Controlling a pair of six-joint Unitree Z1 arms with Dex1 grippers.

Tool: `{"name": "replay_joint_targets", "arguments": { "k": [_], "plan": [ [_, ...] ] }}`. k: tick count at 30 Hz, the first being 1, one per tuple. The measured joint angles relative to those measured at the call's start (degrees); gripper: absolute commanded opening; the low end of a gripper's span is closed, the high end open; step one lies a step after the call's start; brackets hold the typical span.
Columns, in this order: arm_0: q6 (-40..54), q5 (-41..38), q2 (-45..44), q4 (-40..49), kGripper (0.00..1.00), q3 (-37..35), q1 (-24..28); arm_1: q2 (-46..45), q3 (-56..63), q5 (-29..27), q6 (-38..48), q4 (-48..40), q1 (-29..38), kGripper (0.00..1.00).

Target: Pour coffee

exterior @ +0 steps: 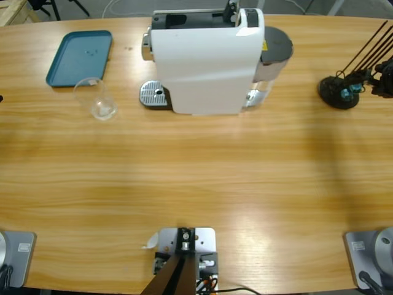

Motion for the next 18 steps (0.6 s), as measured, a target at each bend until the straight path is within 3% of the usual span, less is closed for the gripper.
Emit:
{"name": "replay_joint_targets", "arguments": {
  "k": [11, 18],
  "plan": [
    [0.0, 0.0, 0.0, 0.0, 0.927, 0.0, 0.0, 0.0, 0.6, -0.1, 0.8, -0.8, 0.2, 0.678],
    [0.0, 0.0, 0.0, -0.1, 0.928, 0.0, 0.0, -2.7, 4.9, -3.9, 2.0, -1.0, 4.2, 0.678]
  ]
}}
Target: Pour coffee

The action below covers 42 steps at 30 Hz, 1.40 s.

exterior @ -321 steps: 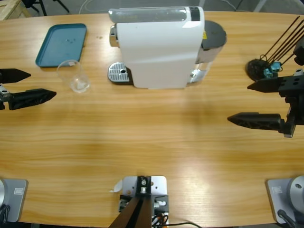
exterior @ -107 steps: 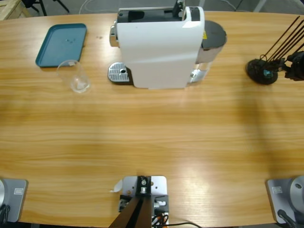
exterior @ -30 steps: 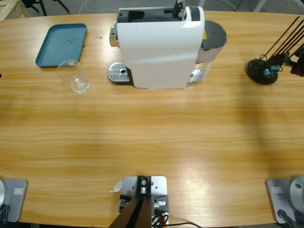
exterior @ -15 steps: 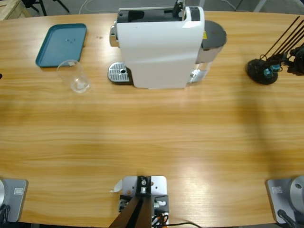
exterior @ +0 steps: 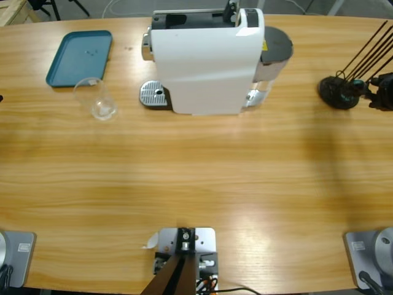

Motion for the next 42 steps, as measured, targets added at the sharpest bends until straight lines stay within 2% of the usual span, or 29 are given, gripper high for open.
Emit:
{"name": "replay_joint_targets", "arguments": {
  "k": [18, 21, 42],
  "plan": [
    [0.0, 0.0, 0.1, 0.0, 0.930, 0.0, 0.0, -0.7, 0.4, -1.8, 0.3, -2.9, 0.9, 0.674],
    [0.0, 0.0, 0.1, 0.0, 0.929, 0.0, 0.0, -0.3, 0.4, -1.8, 0.3, -3.2, 0.9, 0.638],
    [0.0, 0.0, 0.7, -0.1, 0.928, 0.0, 0.0, 2.8, 0.4, -1.8, 0.3, -5.1, 0.4, 0.632]
  ]
}}
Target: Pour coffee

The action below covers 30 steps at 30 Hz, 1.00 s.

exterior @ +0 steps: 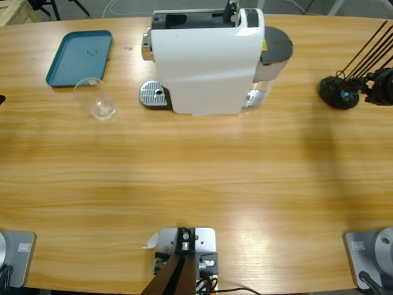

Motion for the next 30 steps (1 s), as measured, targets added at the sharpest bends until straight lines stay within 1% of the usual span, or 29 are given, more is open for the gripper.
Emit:
{"name": "replay_joint_targets", "arguments": {
  "k": [4, 6, 8, 9, 10, 11, 12, 13, 16, 17, 18, 25, 26, 27, 30],
  "plan": [
    [0.0, 0.0, 0.0, 0.0, 0.928, 0.0, 0.0, 0.5, 0.0, 0.0, 0.0, -0.3, -0.1, 0.630],
    [0.0, 0.0, 0.0, 0.0, 0.929, 0.0, 0.0, 0.5, 0.0, 0.0, 0.0, -0.4, -0.1, 0.598],
    [0.0, 0.0, 0.0, 0.0, 0.930, 0.0, 0.0, 0.5, 0.0, 0.0, 0.0, -0.4, -0.2, 0.587],
    [0.0, 0.0, 0.0, 0.0, 0.927, 0.0, 0.0, 0.5, 0.0, 0.0, 0.0, -0.5, -0.3, 0.549],
    [0.0, 0.0, 0.0, 0.0, 0.928, 0.0, 0.0, 0.5, 0.0, 0.0, 0.0, -0.6, -0.3, 0.466],
    [0.0, 0.0, 0.0, 0.0, 0.928, 0.0, 0.0, 0.5, 0.0, 0.0, 0.0, -0.8, -0.4, 0.445],
    [0.0, 0.0, 0.0, 0.0, 0.928, 0.0, 0.0, 0.5, 0.0, 0.0, 0.0, -1.0, -0.4, 0.360],
    [0.0, 0.0, 0.0, 0.0, 0.928, 0.0, 0.0, 0.5, 0.0, -0.1, 0.0, -1.1, -0.4, 0.337],
    [0.0, 0.0, 0.0, 0.0, 0.929, 0.0, 0.0, 0.5, 0.0, -0.3, 0.0, -1.2, -0.5, 0.323],
    [0.0, 0.0, 0.0, 0.0, 0.927, 0.0, 0.0, 0.5, 0.0, -0.3, 0.0, -1.2, -0.5, 0.241],
    [0.0, 0.0, 0.0, 0.0, 0.928, 0.0, 0.0, 0.5, 0.1, -0.3, 0.0, -1.2, -0.5, 0.200],
    [0.0, 0.0, 0.0, 0.0, 0.930, 0.0, 0.0, 0.8, 0.7, -0.5, 1.2, -1.2, -0.5, 0.188],
    [0.0, 0.0, 0.0, 0.0, 0.928, 0.0, 0.0, 0.8, 0.8, -0.5, 1.3, -1.2, -0.5, 0.109],
    [0.0, 0.0, 0.0, 0.0, 0.929, 0.0, 0.0, 0.8, 0.8, -0.5, 1.4, -1.3, -0.5, 0.082],
    [0.0, 0.0, 0.0, 0.0, 0.931, 0.0, 0.0, 0.9, 1.0, -0.5, 1.4, -1.3, -0.5, 0.080]
  ]
}}
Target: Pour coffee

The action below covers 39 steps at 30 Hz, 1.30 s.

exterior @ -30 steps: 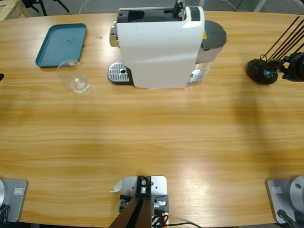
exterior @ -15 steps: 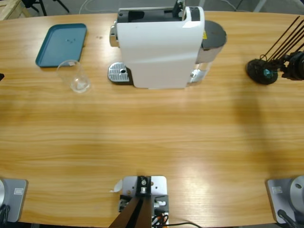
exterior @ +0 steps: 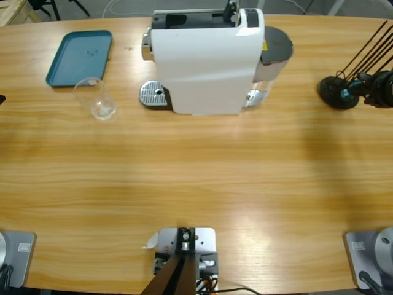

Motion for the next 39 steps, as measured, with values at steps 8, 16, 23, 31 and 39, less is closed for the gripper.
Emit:
{"name": "replay_joint_targets", "arguments": {
  "k": [8, 16, 23, 31, 39],
  "plan": [
    [0.0, 0.0, 0.0, 0.0, 0.931, 0.0, 0.0, 0.1, 0.1, -0.2, 0.0, -0.2, 0.0, 0.000],
    [0.0, 0.0, 0.3, -0.1, 0.927, 0.0, 0.0, 0.1, 0.2, -0.5, 0.0, -0.2, 0.0, 0.000],
    [0.0, 0.0, 0.4, -0.2, 0.929, 0.0, 0.0, -2.1, 0.1, -0.7, 0.0, 0.4, 0.0, 0.000],
    [0.0, 0.0, 0.4, -0.2, 0.927, 0.3, 0.0, -7.0, -6.0, -1.1, 0.0, 8.1, 0.0, 0.000],
    [0.0, 0.0, 0.4, -0.8, 0.928, 0.8, 0.0, -9.9, -8.3, -1.7, -0.2, 11.6, 0.0, 0.000]
  ]
}}
